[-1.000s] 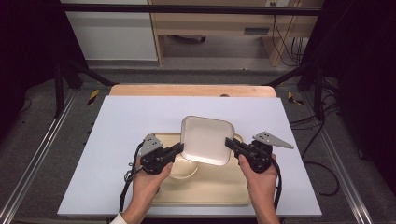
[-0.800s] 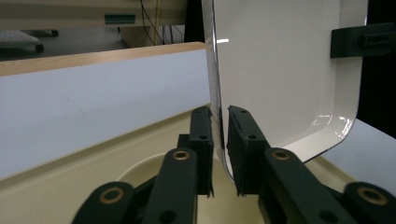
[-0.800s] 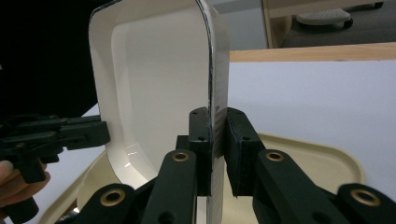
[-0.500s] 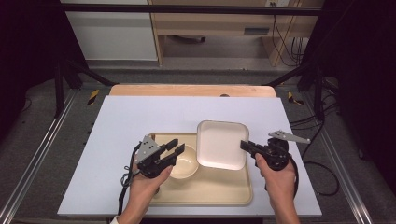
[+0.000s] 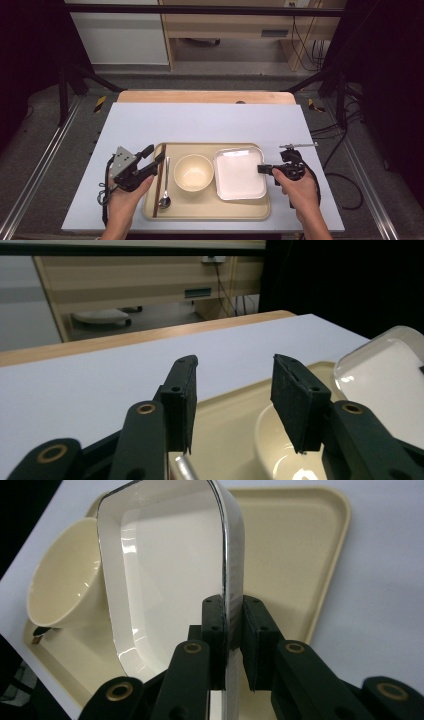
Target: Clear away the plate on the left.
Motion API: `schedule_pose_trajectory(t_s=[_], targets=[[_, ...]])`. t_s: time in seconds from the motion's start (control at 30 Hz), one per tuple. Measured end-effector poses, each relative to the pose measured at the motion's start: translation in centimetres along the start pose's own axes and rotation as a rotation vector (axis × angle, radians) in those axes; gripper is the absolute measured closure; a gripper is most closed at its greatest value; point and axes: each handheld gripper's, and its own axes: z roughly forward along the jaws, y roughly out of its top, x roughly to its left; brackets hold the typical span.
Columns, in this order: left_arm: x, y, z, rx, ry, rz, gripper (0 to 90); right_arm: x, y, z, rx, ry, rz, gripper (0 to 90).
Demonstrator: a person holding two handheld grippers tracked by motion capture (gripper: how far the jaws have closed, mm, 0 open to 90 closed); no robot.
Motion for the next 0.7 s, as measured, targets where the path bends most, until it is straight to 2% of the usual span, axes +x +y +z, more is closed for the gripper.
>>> schedule_pose_trajectory(t_s=[0.13, 0.27, 0.37, 0.5, 0.57, 0.7], targets=[[1.6, -0.5, -0.6, 0.016, 0.027, -0.024, 52.0, -0.5, -0.1, 1.1, 0.015, 0.025, 0.037, 80.2], [2.7, -0.7, -1.1, 0.011, 0.060, -0.044, 51.5, -0.8, -0.3, 2.2, 0.034, 0.001, 0.051, 75.0], [3.5, -0.6, -1.6, -0.001, 0.088, -0.057, 51.3, -1.1, -0.7, 2.8, 0.035, 0.002, 0.056, 73.5], [4.7, -0.7, -2.1, -0.015, 0.122, -0.083, 51.2, -1.2, -1.1, 3.1, 0.031, -0.029, 0.040, 70.2], [5.2, -0.8, -2.4, -0.018, 0.135, -0.097, 51.2, -1.1, -1.2, 3.1, 0.022, -0.014, 0.032, 68.5], [5.9, -1.0, -2.7, -0.024, 0.160, -0.097, 50.3, -1.1, -1.4, 3.2, 0.014, -0.032, 0.005, 63.8]])
